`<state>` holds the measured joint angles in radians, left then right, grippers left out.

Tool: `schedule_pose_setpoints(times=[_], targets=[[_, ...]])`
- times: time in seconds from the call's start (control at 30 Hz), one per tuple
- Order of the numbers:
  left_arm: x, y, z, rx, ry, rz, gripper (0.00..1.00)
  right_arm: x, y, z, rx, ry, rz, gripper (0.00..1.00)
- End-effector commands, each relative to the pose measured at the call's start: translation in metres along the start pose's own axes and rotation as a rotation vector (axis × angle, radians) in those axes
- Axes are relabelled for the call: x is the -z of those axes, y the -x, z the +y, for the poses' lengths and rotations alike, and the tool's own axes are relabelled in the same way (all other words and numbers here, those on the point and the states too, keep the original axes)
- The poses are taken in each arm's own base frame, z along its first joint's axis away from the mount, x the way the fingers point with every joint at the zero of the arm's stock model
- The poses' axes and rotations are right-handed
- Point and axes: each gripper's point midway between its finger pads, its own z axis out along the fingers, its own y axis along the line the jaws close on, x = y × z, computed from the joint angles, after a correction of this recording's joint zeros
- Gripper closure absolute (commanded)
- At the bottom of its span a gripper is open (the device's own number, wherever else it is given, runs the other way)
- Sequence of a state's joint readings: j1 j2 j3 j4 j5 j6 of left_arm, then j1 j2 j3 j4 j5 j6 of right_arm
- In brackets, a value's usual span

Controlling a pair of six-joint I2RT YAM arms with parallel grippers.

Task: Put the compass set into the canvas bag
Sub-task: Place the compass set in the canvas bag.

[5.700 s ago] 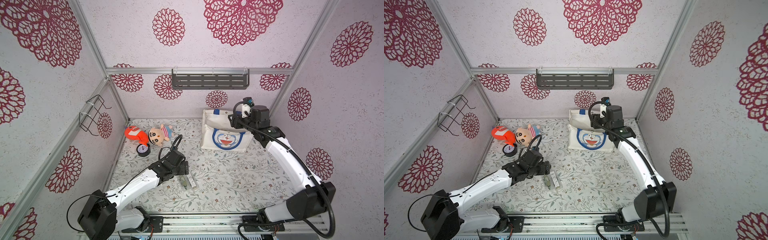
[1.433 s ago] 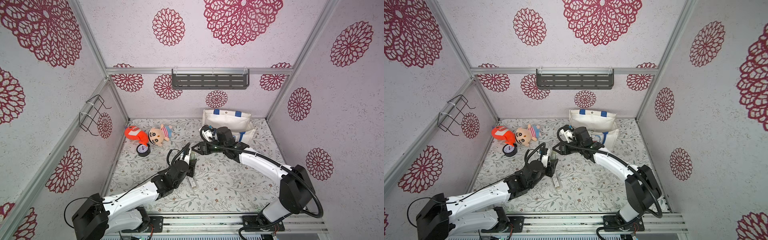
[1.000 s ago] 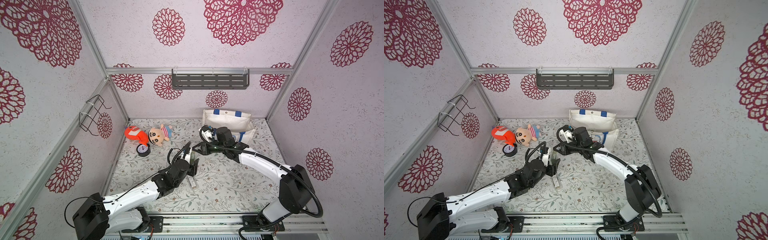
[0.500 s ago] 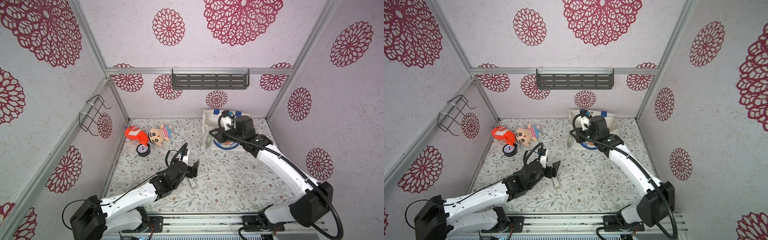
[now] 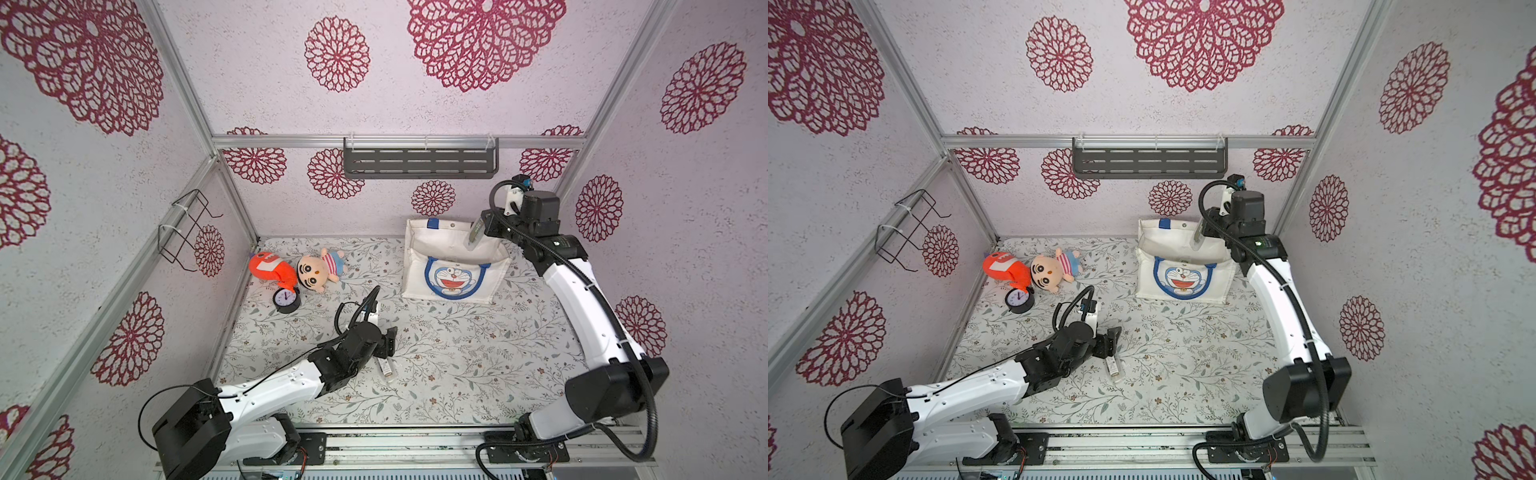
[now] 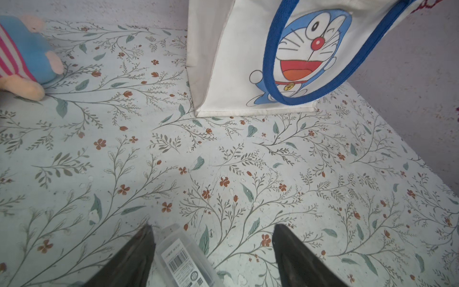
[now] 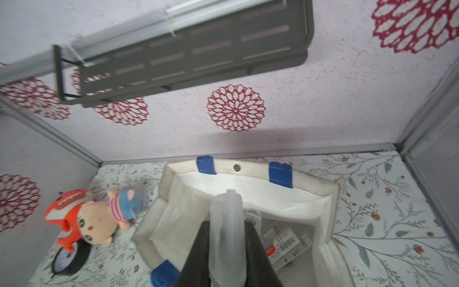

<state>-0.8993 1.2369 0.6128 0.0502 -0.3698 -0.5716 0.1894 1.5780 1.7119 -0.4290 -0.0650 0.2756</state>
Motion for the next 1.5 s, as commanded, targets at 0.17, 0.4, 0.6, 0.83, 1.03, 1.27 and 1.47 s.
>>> schedule_pose_setpoints(times=[0.17, 0.4, 0.6, 0.83, 1.03, 1.27, 1.47], targets=[[-0.007, -0.002, 0.007, 0.048, 0.027, 0.035, 0.21, -0.059, -0.025, -0.020, 0.032, -0.084, 0.125, 1.00], [-0.010, -0.003, 0.011, 0.068, 0.037, 0.049, 0.22, -0.104, -0.072, -0.024, 0.052, -0.109, 0.252, 1.00], [-0.015, -0.006, 0.009, 0.077, 0.036, 0.068, 0.21, -0.126, -0.113, -0.026, 0.072, -0.131, 0.352, 1.00], [-0.018, -0.007, 0.009, 0.082, 0.045, 0.085, 0.22, -0.136, -0.148, -0.032, 0.073, -0.146, 0.411, 1.00], [-0.018, -0.008, 0.010, 0.094, 0.057, 0.092, 0.22, -0.139, -0.167, -0.036, 0.063, -0.143, 0.436, 0.98], [-0.017, -0.011, 0.016, 0.124, 0.097, 0.114, 0.20, -0.131, -0.148, -0.029, 0.066, -0.128, 0.389, 0.58], [-0.013, -0.015, 0.023, 0.171, 0.137, 0.133, 0.19, -0.106, -0.105, -0.011, 0.068, -0.090, 0.285, 0.46]])
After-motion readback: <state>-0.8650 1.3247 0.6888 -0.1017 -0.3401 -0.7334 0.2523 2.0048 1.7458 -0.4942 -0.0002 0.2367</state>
